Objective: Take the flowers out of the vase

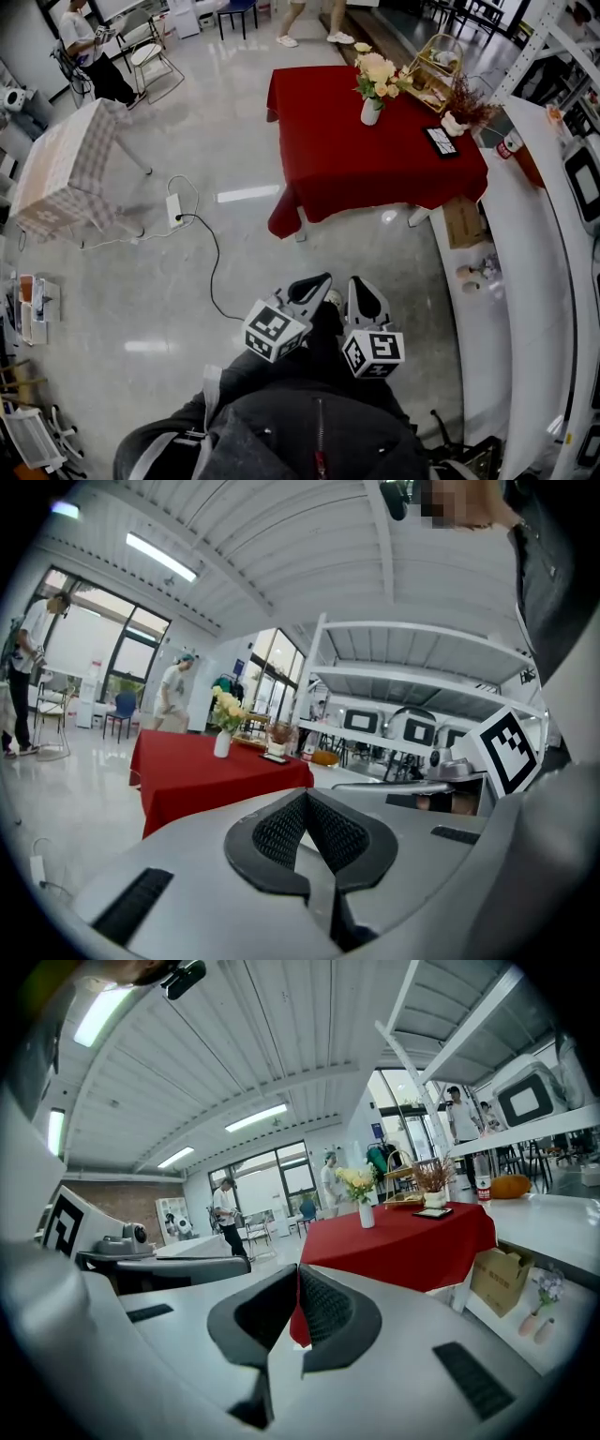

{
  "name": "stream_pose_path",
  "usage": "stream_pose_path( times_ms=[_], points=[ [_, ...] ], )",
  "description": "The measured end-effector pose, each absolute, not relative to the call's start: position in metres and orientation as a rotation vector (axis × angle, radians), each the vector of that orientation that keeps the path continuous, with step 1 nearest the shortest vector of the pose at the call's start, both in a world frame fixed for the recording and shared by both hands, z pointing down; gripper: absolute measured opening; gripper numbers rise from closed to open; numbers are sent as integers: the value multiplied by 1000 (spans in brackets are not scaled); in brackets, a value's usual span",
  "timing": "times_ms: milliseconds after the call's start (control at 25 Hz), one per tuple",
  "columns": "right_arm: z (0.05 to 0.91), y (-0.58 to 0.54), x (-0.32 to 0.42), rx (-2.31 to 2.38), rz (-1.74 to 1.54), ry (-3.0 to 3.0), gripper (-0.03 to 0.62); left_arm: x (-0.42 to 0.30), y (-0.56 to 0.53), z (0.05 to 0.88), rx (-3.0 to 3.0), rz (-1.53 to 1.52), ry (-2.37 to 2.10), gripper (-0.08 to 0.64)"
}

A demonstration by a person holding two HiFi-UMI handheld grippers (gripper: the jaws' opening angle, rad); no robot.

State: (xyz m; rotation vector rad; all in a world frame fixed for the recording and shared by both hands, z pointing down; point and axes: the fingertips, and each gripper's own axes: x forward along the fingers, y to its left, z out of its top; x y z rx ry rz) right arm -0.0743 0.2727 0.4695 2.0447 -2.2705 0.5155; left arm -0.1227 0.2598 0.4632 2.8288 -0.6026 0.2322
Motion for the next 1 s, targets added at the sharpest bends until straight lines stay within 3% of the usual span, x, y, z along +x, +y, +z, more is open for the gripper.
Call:
stream_pose_path(
  times_ms=[1000],
  points=[
    [463,108,13,1924,477,-2365,12,-41,100,467,2750,235,-736,-2]
  ],
)
